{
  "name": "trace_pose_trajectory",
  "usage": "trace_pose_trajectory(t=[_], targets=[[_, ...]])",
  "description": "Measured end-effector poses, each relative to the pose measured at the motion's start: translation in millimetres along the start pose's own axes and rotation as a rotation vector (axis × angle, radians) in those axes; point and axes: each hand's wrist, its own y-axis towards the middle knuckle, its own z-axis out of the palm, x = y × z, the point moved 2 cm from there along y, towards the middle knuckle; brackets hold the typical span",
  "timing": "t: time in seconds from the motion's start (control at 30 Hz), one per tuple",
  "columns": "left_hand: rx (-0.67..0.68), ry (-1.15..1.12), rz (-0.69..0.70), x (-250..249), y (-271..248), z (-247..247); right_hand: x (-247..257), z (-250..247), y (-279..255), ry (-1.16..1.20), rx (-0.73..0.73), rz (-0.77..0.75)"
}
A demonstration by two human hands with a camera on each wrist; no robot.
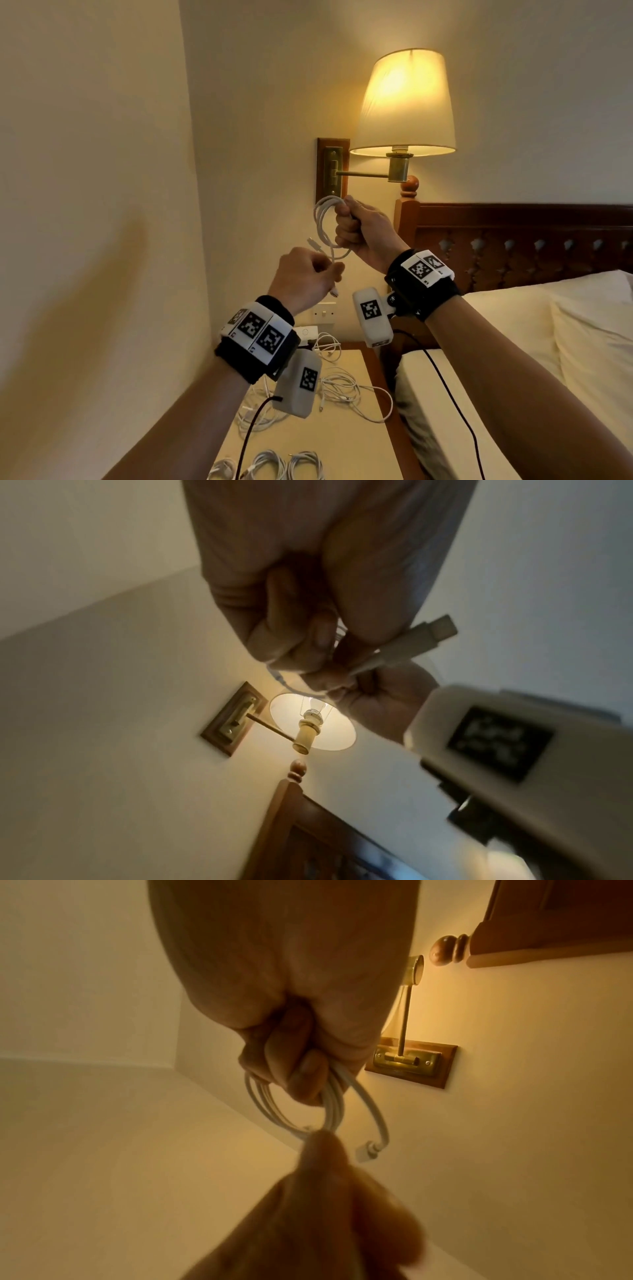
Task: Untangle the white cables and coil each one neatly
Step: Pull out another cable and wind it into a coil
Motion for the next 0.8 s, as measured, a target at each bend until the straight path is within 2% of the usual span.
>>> trace_pose_trajectory(t=[0.1,0.17,0.27,0.33,0.4,0.5,0.53,0.57,0.6,0.7,0.8], targets=[[-0.060,0.077,0.158,0.0,-1.5,0.6,5.9,-2.3,-1.3,0.026,-0.033,-0.024],[0.030,0.114,0.206,2.6,-4.0,4.1,7.9,-4.4,-2.2,0.039,-0.058,-0.030],[0.186,0.047,0.217,5.3,-6.3,2.1,4.9,-9.2,-2.0,0.047,-0.083,-0.022],[0.203,-0.009,0.199,6.0,-3.6,-1.7,0.9,-11.3,-2.8,0.052,-0.074,0.006],[0.060,-0.053,0.118,8.1,1.9,-7.2,-3.6,-11.7,-4.1,0.063,-0.056,0.039],[-0.347,-0.031,0.053,10.4,13.4,-24.2,-10.3,-9.7,-7.0,0.077,0.000,0.087],[-0.408,-0.055,0.046,8.3,16.7,-29.3,-12.5,-8.7,-8.2,0.068,0.027,0.097],[-0.391,-0.115,0.026,7.5,21.6,-32.1,-14.8,-7.1,-9.6,0.054,0.056,0.102],[-0.313,-0.207,-0.001,6.1,26.0,-33.4,-16.3,-5.1,-11.1,0.039,0.084,0.104],[0.006,-0.474,-0.122,6.6,29.8,-30.5,-17.7,0.5,-13.6,-0.006,0.120,0.113],[0.162,-0.630,-0.198,6.0,23.3,-31.4,-12.5,2.6,-14.4,-0.077,0.101,0.110]])
